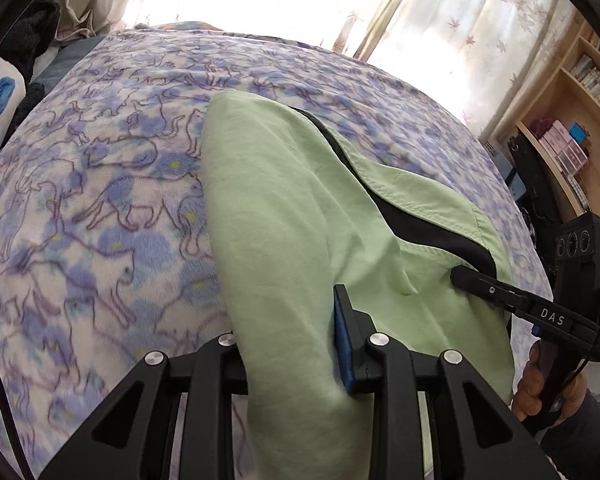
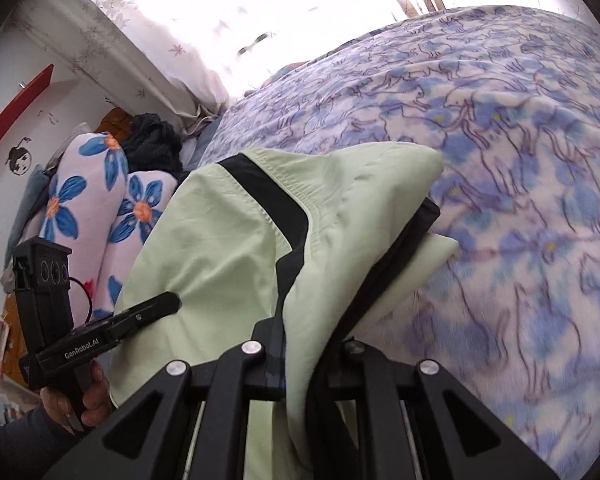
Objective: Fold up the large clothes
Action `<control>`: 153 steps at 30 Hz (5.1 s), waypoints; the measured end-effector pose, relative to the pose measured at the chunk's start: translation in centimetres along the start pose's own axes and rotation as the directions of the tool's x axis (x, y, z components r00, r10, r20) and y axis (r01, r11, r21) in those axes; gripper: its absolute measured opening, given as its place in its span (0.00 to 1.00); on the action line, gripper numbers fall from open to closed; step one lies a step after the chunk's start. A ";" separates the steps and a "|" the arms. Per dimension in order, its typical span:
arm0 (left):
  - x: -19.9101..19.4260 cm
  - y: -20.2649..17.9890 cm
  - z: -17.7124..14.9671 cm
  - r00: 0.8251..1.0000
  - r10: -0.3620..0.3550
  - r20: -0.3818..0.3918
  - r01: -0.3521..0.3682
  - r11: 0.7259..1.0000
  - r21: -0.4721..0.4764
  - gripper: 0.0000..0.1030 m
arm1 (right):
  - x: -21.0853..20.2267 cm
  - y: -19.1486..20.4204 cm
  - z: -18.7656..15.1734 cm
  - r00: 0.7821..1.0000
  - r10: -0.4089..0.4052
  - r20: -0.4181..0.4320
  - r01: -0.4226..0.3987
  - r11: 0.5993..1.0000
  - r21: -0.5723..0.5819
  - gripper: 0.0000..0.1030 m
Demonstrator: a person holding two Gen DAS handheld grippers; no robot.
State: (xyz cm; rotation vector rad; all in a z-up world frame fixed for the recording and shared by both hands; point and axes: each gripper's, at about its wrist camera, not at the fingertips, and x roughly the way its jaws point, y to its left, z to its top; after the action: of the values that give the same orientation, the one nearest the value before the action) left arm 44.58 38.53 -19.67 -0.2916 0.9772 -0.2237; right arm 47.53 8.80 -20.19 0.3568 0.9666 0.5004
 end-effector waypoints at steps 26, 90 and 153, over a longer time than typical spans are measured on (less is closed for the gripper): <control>0.1 5.5 -5.2 0.993 0.100 0.062 -0.093 0.990 -0.109 0.38 | -1.8 0.2 -4.1 0.982 -0.191 0.013 0.191 0.979 -0.075 0.32; -26.2 -31.9 -32.9 0.965 0.237 -0.109 -0.247 0.965 -0.086 0.72 | -40.1 -1.9 -27.5 0.924 -0.299 -0.238 0.284 0.954 -0.096 0.07; -27.2 -40.1 -35.3 0.954 0.299 -0.033 -0.298 0.954 0.031 0.79 | -44.7 0.9 -28.7 0.929 -0.342 -0.142 0.325 0.937 -0.132 0.46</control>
State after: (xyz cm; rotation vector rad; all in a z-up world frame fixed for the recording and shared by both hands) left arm -2.01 4.50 -3.36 -0.1127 1.0411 0.0350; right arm 1.95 -13.20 -4.00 0.0506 1.1287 0.2695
